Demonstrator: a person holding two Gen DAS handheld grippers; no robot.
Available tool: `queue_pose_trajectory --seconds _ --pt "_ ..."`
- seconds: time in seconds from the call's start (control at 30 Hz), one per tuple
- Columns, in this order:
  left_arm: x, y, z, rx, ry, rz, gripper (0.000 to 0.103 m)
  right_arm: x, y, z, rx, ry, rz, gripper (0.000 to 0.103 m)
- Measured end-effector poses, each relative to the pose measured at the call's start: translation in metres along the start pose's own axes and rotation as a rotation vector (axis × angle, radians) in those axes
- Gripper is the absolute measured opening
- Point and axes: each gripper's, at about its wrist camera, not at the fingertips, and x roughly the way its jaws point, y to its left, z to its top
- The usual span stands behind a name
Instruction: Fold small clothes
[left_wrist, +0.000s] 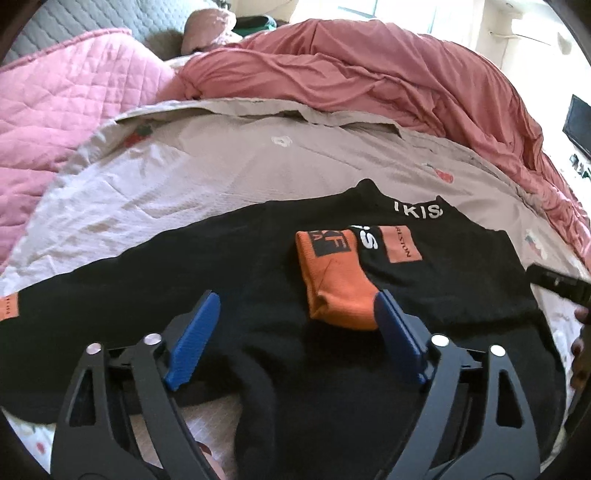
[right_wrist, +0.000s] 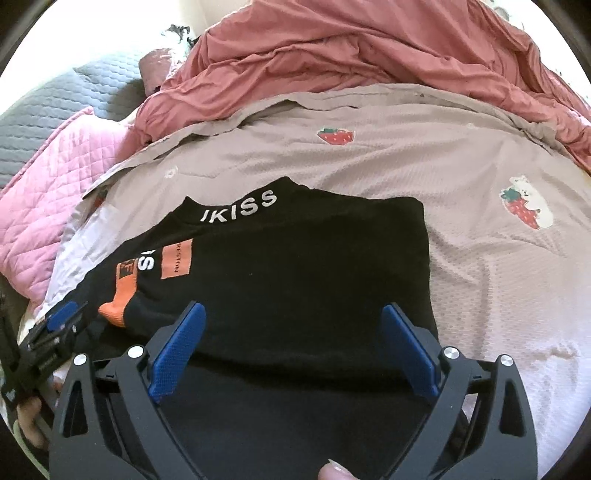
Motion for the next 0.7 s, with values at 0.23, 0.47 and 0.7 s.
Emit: queue_pose_trajectory --seconds 0.23,0.47,0.7 --pt "-0.025 0.026 -0.012 -0.082 -0.073 -0.024 0.081 -0.013 0.015 -0.003 -0.016 -0.032 0.012 0.097" --pt "-0.037 0.058 -0.02 -0.207 -0.087 -0.035 0.081 -0.021 0.045 -0.005 -0.077 -0.056 0.046 0.097" --pt "-0.06 0.067 -0.026 -0.231 -0.133 -0.014 0.093 -0.034 0.08 -0.006 -0.169 -0.093 0.062 0.099"
